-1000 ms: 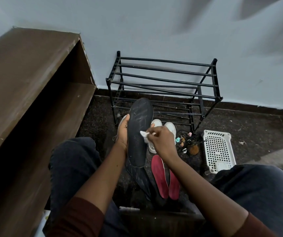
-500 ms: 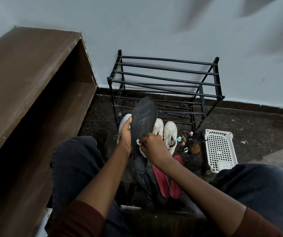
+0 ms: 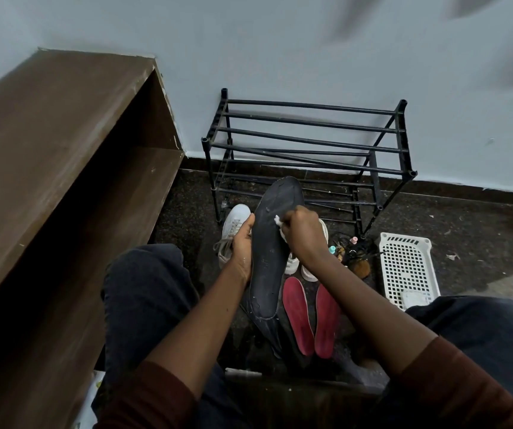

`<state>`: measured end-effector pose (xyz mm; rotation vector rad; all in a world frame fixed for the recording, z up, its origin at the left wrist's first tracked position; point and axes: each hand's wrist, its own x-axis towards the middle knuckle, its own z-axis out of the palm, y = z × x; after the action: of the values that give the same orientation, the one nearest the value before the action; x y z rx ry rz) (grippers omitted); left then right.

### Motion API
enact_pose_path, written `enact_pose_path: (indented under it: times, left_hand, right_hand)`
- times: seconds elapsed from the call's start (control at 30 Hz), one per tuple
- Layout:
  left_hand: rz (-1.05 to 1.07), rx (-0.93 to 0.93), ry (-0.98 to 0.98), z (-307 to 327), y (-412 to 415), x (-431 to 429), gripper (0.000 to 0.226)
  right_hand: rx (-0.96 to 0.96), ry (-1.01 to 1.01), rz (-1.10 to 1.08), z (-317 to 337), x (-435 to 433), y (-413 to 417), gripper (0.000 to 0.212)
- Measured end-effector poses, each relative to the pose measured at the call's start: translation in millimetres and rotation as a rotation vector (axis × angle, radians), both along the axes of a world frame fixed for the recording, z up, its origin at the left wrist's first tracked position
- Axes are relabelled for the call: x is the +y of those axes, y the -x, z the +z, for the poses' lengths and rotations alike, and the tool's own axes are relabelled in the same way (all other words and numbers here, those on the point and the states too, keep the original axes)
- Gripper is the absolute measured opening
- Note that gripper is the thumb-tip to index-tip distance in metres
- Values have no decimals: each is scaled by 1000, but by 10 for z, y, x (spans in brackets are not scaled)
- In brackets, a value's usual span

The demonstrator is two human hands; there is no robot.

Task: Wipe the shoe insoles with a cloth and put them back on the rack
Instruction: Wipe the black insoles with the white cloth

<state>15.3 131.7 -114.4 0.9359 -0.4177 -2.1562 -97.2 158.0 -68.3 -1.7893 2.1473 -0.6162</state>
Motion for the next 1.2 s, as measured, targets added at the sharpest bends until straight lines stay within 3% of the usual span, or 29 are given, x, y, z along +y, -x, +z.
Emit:
enact_pose_path:
  times: [0.13, 0.3, 0.7, 0.97, 1.2]
  left_hand:
    - [2, -9, 53, 59, 33, 26, 69]
    - [36, -89, -11, 40, 26, 25, 47]
    - [-37, -51, -49, 48, 11, 125, 57]
    - [45, -112, -28, 31, 1, 51, 49]
    - [37, -75, -15, -15, -30, 43, 59]
  right_hand:
    - [-95, -30, 72, -42, 260, -128, 20]
    - [-90, -34, 145, -150, 552, -314, 19]
    - [-2, 77, -12, -48, 36, 18, 17]
    - [-83, 108, 176, -139, 507, -294, 13]
    - [59, 70, 195, -174, 397, -208, 7]
